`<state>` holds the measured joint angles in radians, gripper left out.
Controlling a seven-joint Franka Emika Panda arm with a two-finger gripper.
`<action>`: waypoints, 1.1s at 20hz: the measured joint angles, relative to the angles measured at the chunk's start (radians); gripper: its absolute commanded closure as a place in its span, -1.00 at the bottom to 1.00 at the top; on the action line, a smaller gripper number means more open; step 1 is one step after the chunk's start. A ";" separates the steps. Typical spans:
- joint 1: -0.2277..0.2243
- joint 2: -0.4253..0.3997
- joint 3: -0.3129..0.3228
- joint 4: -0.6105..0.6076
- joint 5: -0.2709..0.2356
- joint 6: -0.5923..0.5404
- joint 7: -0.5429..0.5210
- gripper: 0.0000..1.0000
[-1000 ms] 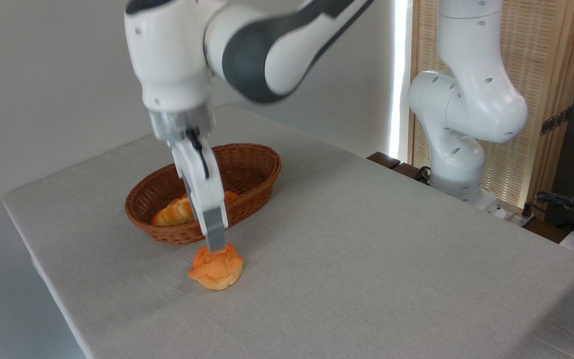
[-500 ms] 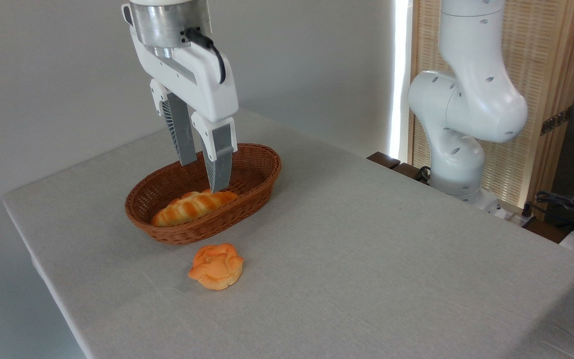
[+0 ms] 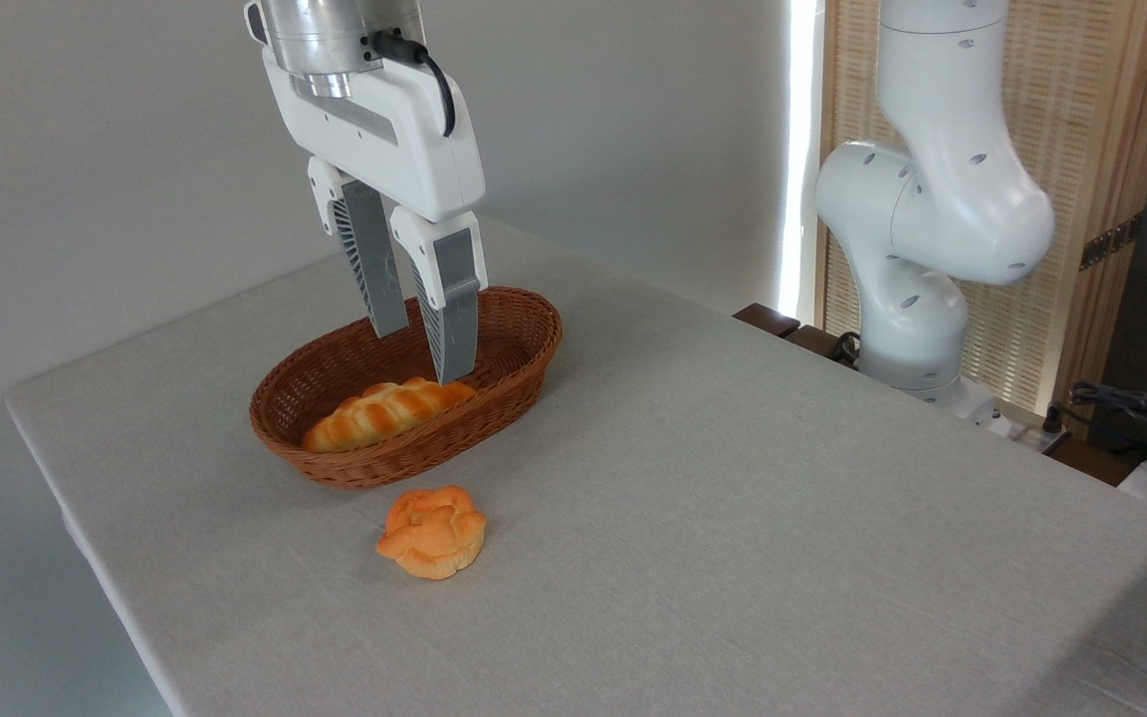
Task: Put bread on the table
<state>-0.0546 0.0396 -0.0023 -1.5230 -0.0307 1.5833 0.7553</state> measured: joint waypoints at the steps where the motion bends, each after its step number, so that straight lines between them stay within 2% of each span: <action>1: 0.000 0.000 0.000 0.001 0.002 0.000 0.000 -1.00; 22: -0.001 -0.014 0.000 -0.008 0.003 -0.002 -0.001 -1.00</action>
<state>-0.0557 0.0260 -0.0026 -1.5310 -0.0279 1.5816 0.7542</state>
